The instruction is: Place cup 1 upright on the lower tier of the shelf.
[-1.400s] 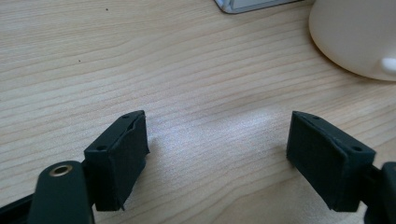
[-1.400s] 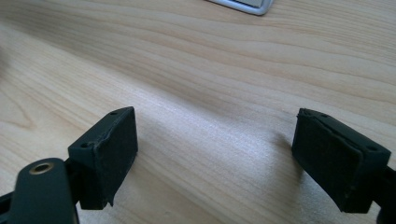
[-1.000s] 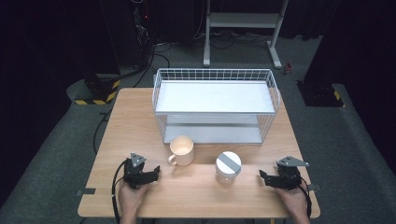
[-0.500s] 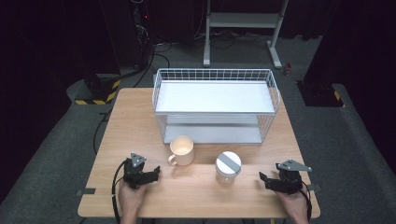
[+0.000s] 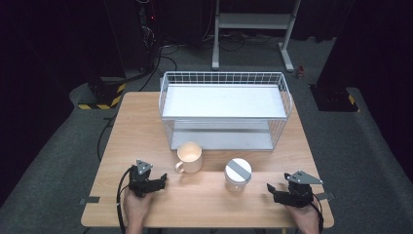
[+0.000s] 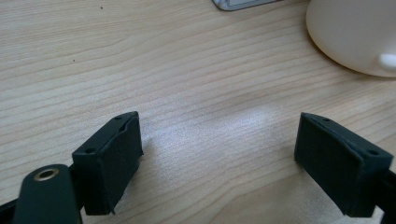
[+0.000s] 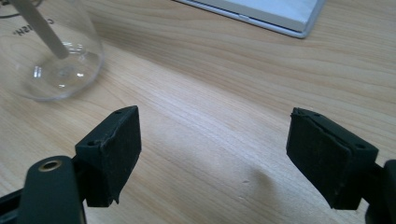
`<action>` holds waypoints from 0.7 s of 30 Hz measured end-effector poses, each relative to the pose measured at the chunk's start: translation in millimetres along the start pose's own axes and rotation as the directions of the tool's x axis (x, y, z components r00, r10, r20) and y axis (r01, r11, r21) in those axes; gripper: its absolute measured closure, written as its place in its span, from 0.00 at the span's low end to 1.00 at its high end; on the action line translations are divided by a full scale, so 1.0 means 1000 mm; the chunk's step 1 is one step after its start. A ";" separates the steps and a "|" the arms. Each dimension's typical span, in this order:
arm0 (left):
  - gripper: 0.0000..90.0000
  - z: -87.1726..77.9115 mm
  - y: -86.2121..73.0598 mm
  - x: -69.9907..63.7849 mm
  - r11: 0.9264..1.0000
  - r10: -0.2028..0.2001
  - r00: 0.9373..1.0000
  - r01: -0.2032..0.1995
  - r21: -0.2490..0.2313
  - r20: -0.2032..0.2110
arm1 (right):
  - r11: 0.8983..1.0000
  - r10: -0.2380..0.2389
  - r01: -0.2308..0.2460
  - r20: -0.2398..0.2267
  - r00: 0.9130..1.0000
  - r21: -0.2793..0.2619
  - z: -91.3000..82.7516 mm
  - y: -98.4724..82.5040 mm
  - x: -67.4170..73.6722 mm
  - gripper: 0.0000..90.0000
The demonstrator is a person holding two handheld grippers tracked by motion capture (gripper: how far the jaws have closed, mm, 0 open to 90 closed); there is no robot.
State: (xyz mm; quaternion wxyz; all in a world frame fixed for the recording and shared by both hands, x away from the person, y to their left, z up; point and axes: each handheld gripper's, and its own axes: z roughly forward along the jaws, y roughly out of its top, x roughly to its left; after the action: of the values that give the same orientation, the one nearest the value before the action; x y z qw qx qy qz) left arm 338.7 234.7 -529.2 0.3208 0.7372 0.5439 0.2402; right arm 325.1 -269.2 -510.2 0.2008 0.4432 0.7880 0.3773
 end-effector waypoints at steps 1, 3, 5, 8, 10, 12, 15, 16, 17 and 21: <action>0.17 0.000 0.000 0.000 1.000 0.000 1.000 0.000 0.000 0.000 | 1.000 -0.006 0.006 -0.003 1.000 -0.005 -0.001 0.000 0.002 0.20; 0.17 0.000 0.000 0.000 1.000 0.000 1.000 0.000 0.000 0.000 | 1.000 -0.012 0.012 -0.010 1.000 -0.009 -0.001 0.000 0.005 0.20; 0.17 0.000 0.000 0.000 1.000 0.001 1.000 -0.001 0.000 0.000 | 1.000 -0.016 0.015 -0.021 1.000 -0.008 -0.002 0.000 0.008 0.20; 0.17 0.000 0.000 0.000 1.000 0.000 1.000 0.000 0.000 -0.001 | 1.000 -0.029 0.029 -0.033 0.999 -0.013 -0.003 0.001 0.012 0.20; 0.17 0.000 0.000 0.000 1.000 0.001 1.000 -0.001 0.000 0.001 | 0.999 -0.036 0.036 -0.036 0.999 -0.016 -0.003 0.001 0.014 0.20; 0.16 0.000 0.000 0.000 1.000 0.002 1.000 -0.002 0.001 0.005 | 0.999 -0.039 0.038 -0.046 0.998 -0.018 -0.003 0.001 0.019 0.20; 0.16 0.000 0.000 0.000 1.000 0.002 1.000 -0.002 0.001 0.005 | 0.998 -0.063 0.062 -0.069 0.996 -0.016 0.000 0.001 0.027 0.19; 0.16 0.000 0.000 0.000 1.000 0.002 1.000 -0.002 0.001 0.005 | 0.998 -0.063 0.062 -0.075 0.995 -0.013 0.001 0.001 0.030 0.19; 0.16 0.000 0.000 0.000 1.000 0.005 1.000 -0.005 0.003 0.005 | 0.997 -0.072 0.071 -0.081 0.994 -0.015 0.001 0.001 0.032 0.19; 0.16 0.000 0.000 0.000 1.000 0.002 1.000 -0.002 0.002 0.005 | 0.996 -0.088 0.087 -0.103 0.991 -0.007 0.004 0.002 0.040 0.19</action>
State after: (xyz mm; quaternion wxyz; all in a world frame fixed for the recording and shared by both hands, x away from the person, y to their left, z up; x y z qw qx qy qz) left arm 338.7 234.5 -529.1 0.3214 0.7387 0.5426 0.2381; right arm 307.3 -232.8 -510.5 0.1766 0.3879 0.8156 0.3914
